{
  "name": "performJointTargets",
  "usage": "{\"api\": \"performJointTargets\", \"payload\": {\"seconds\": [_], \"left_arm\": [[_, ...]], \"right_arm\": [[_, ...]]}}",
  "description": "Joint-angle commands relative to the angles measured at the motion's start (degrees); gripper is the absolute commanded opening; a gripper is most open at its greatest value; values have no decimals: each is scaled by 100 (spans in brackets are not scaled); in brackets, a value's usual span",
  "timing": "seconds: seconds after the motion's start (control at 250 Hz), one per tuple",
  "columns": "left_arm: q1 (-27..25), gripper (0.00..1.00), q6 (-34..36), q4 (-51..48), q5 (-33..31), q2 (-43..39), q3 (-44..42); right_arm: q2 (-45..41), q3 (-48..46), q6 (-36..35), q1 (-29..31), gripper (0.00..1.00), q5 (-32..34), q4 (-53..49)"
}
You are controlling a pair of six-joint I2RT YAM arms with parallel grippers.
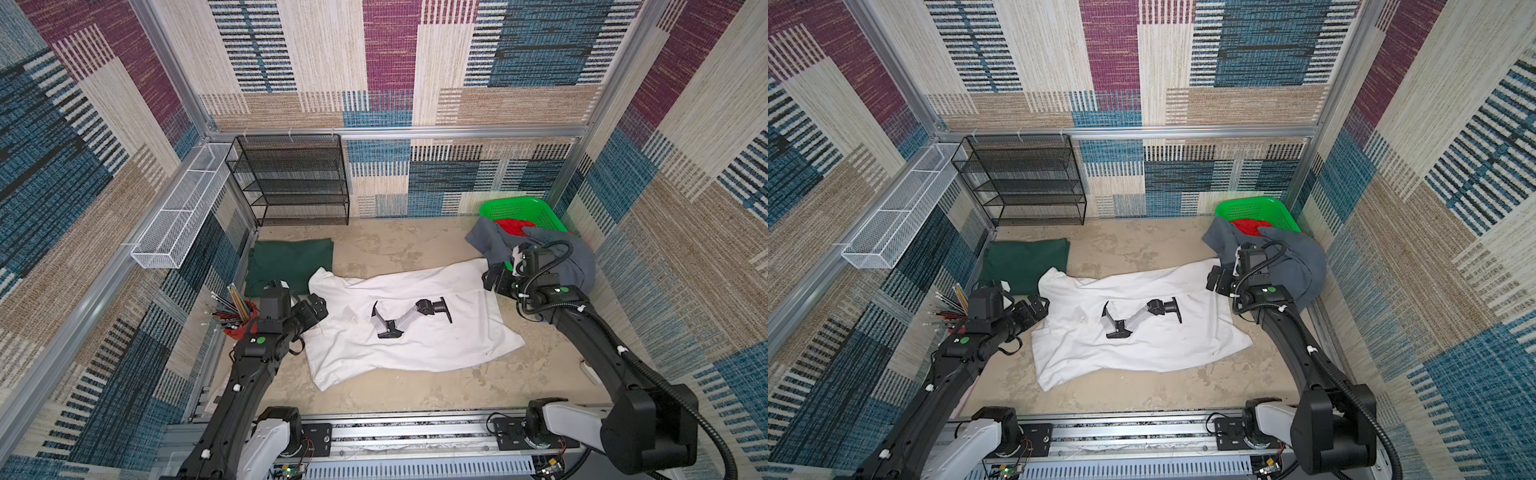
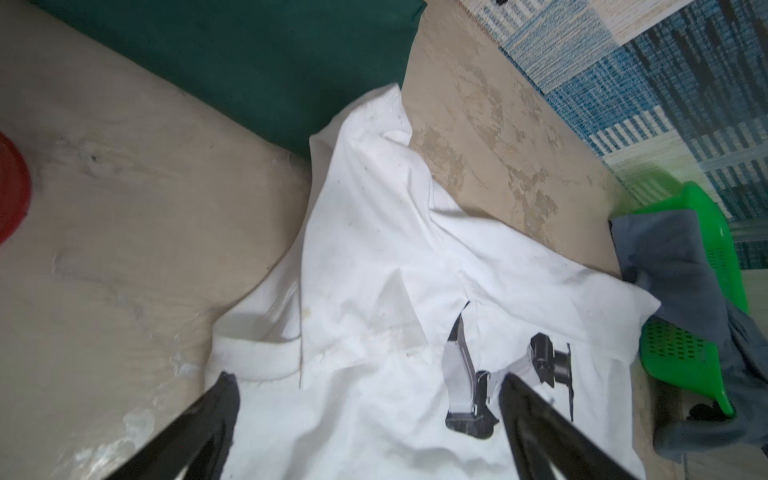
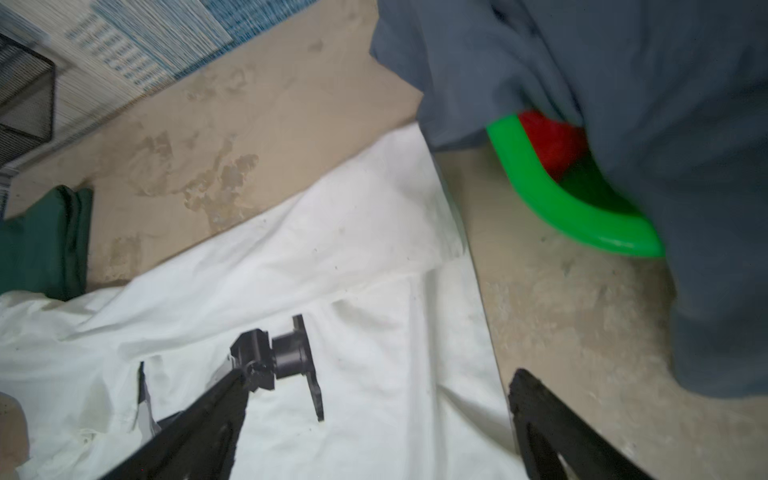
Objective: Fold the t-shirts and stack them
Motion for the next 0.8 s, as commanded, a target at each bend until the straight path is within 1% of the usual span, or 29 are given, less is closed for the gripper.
{"api": "performJointTargets", "payload": {"seconds": [0.0,0.064,0.156,0.24,0.332,0.416,0.552,0.652,0.688,0.796], "left_arm": [[-205,98,-343,-506,-183,-485,-347],[-398,98,-495,-715,-238,-755,-523],[-844,98,-736,-1034,-492,-1081,-635],[-1288,98,-1024,-1240,-683,-1334,-757],[-1685,98,-1320,-1500,-806,-1538,-865],[-1985,98,-1509,-1744,-890,-1703,-994],[-2207,98,-1577,-2183,-1041,-1920,-1125],[-2414,98,-1752,-2246,-958,-2063,-1302],[-2467,100,-1831,-2237,-896,-2088,-1386],[-2689,92,-2171,-2150,-755,-2219,-1738]], "right_arm": [[-355,-467,372,-1,99,150,-675],[-608,-720,557,6,98,142,-801],[-823,-406,835,0,99,122,-1144],[-922,-303,1150,1,98,-210,-1260],[-952,-485,1402,4,98,-524,-1248],[-944,-729,1546,7,98,-509,-1247],[-836,-929,1591,-1,99,-504,-1180],[-691,-905,1562,-1,98,-466,-1192],[-655,-897,1566,-1,98,-434,-1203],[-571,-852,1545,-9,98,-313,-1263]]}}
